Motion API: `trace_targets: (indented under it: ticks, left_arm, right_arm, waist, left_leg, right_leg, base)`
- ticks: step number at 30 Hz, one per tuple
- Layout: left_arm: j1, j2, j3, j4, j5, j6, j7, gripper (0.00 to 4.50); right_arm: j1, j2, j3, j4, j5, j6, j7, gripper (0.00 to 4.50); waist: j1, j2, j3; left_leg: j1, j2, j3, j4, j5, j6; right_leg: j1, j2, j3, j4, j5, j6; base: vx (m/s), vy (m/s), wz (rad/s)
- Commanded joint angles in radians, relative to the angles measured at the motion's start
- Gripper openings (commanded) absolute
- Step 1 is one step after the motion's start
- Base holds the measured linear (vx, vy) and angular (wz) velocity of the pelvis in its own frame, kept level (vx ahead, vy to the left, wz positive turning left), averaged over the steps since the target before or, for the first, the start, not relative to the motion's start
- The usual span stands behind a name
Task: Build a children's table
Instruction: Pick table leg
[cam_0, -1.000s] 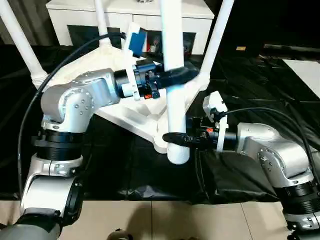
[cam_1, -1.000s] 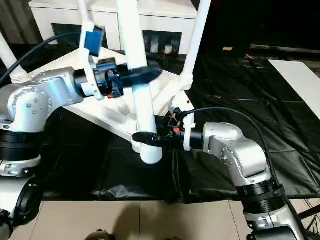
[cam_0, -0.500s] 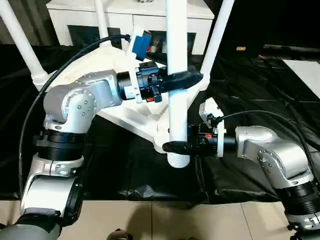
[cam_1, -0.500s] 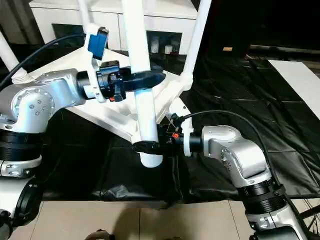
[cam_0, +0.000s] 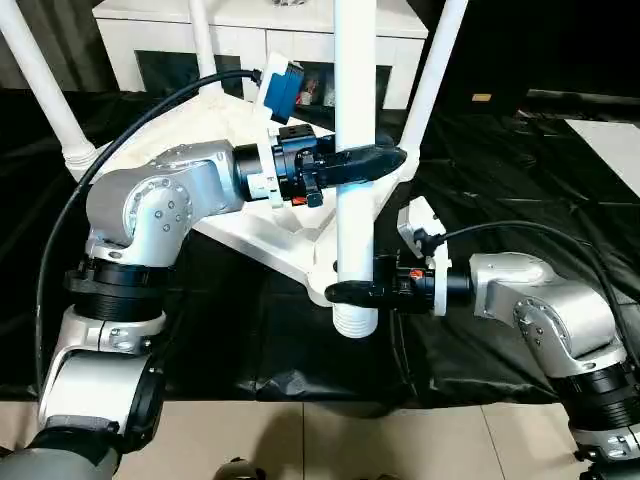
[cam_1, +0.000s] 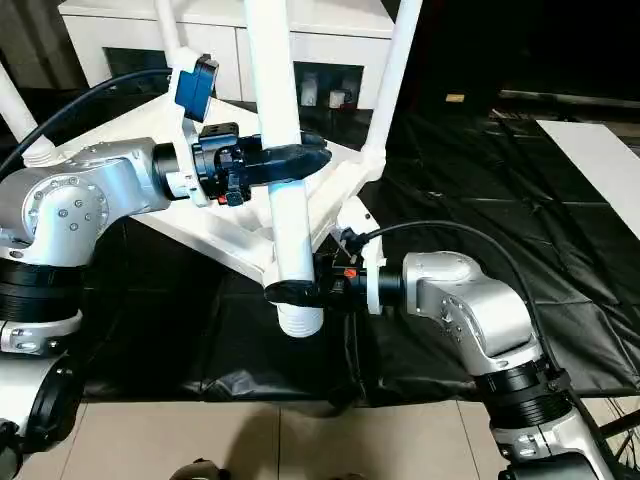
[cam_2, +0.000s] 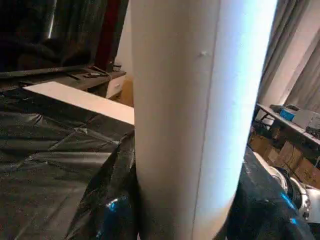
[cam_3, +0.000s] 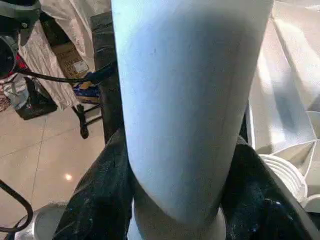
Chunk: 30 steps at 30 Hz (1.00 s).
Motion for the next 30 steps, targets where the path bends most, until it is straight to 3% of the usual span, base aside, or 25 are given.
trace_targets:
  ticks: [1,7,8,11,15,18,19,22,25,27,29,30]
  left_arm:
    - [-0.031,0.002,-0.006,-0.02,-0.002,-0.005,-0.009,1.75]
    - [-0.031,0.011,-0.008,-0.021,0.009,0.011,0.013,1.75]
    - [-0.029,0.014,-0.007,-0.018,0.005,0.028,0.018,2.31]
    - [-0.021,0.027,-0.012,-0.018,-0.005,0.058,0.006,2.45]
    - [-0.011,0.03,-0.006,-0.017,-0.017,0.071,0.001,2.8]
    - [0.0,0.03,0.0,-0.005,-0.021,0.078,0.004,2.96]
    - [0.0,0.03,0.0,-0.005,-0.021,0.078,0.004,3.1]
    - [0.001,0.025,0.006,0.035,0.03,0.031,0.051,3.34]
    - [0.003,0.062,-0.083,0.139,0.251,-0.201,0.121,3.66]
    - [0.006,0.13,-0.245,0.232,0.48,-0.39,0.168,3.68]
    - [0.005,0.145,-0.288,0.263,0.531,-0.428,0.177,3.68]
    - [0.011,0.143,-0.308,0.295,0.548,-0.456,0.173,3.68]
  right_arm:
    - [0.009,-0.008,0.009,-0.009,0.012,0.018,0.007,1.89]
    - [0.011,0.001,-0.005,-0.004,0.001,0.0,-0.012,1.88]
    - [0.011,0.005,-0.013,-0.002,0.0,-0.007,-0.02,1.88]
    - [0.01,0.02,-0.039,0.005,0.0,-0.021,-0.048,1.88]
    - [0.006,0.057,-0.097,0.021,-0.01,-0.065,-0.127,1.88]
    - [-0.01,0.103,-0.184,0.055,-0.015,-0.114,-0.237,1.88]
    - [-0.01,0.103,-0.184,0.055,-0.015,-0.114,-0.237,1.88]
    - [-0.015,0.11,-0.227,0.065,-0.036,-0.143,-0.308,1.88]
    - [-0.013,0.082,-0.241,0.114,-0.134,-0.178,-0.427,1.88]
    - [0.008,0.077,-0.256,0.133,-0.201,-0.224,-0.514,1.87]
    - [0.021,0.077,-0.251,0.128,-0.22,-0.264,-0.516,1.87]
    - [0.038,0.077,-0.244,0.108,-0.224,-0.255,-0.521,1.87]
  waist:
    - [0.003,-0.008,-0.078]
    - [0.003,-0.004,-0.078]
    - [0.003,-0.005,-0.078]
    - [0.001,-0.003,-0.079]
    - [0.001,0.001,-0.078]
    - [0.0,0.004,-0.078]
    - [0.0,0.004,-0.078]
    - [0.0,0.006,-0.079]
    - [-0.002,0.006,-0.075]
    - [-0.003,0.005,-0.079]
    - [-0.004,0.005,-0.083]
    - [-0.006,0.016,-0.085]
  left_leg:
    - [0.015,0.033,-0.006,-0.065,-0.131,0.002]
    - [0.016,0.034,-0.007,-0.066,-0.136,-0.002]
    - [0.016,0.033,-0.006,-0.065,-0.139,-0.003]
    - [0.017,0.032,-0.007,-0.066,-0.139,-0.006]
    - [0.017,0.033,-0.007,-0.067,-0.15,-0.018]
    - [0.02,0.032,-0.007,-0.068,-0.167,-0.028]
    - [0.02,0.032,-0.007,-0.069,-0.169,-0.029]
    - [0.022,0.03,-0.006,-0.069,-0.168,-0.036]
    - [0.019,0.027,-0.007,-0.071,-0.179,-0.044]
    - [0.017,0.028,-0.012,-0.075,-0.165,-0.052]
    - [0.018,0.027,-0.012,-0.074,-0.157,-0.055]
    - [0.017,0.028,-0.013,-0.072,-0.138,-0.057]
  right_leg:
    - [0.057,-0.072,0.039,-0.065,-0.207,-0.193]
    - [0.056,-0.071,0.039,-0.065,-0.206,-0.194]
    - [0.056,-0.071,0.039,-0.065,-0.207,-0.194]
    - [0.055,-0.07,0.039,-0.065,-0.21,-0.194]
    - [0.053,-0.071,0.04,-0.066,-0.219,-0.192]
    - [0.051,-0.07,0.039,-0.068,-0.231,-0.191]
    - [0.051,-0.069,0.038,-0.067,-0.229,-0.191]
    - [0.051,-0.067,0.039,-0.068,-0.218,-0.185]
    - [0.054,-0.063,0.039,-0.077,-0.25,-0.154]
    - [0.056,-0.064,0.04,-0.077,-0.258,-0.105]
    - [0.056,-0.065,0.041,-0.073,-0.24,-0.086]
    - [0.058,-0.067,0.041,-0.064,-0.188,-0.11]
  base:
    - [0.0,0.0,0.0]
    - [0.0,0.0,0.0]
    - [0.0,0.0,0.0]
    - [0.0,0.0,0.0]
    - [0.0,0.0,0.0]
    - [0.0,0.0,0.0]
    - [0.0,0.0,0.0]
    - [0.0,0.0,0.0]
    - [0.0,0.0,0.0]
    - [0.0,0.0,0.0]
    - [0.0,0.0,0.0]
    - [0.0,0.0,0.0]
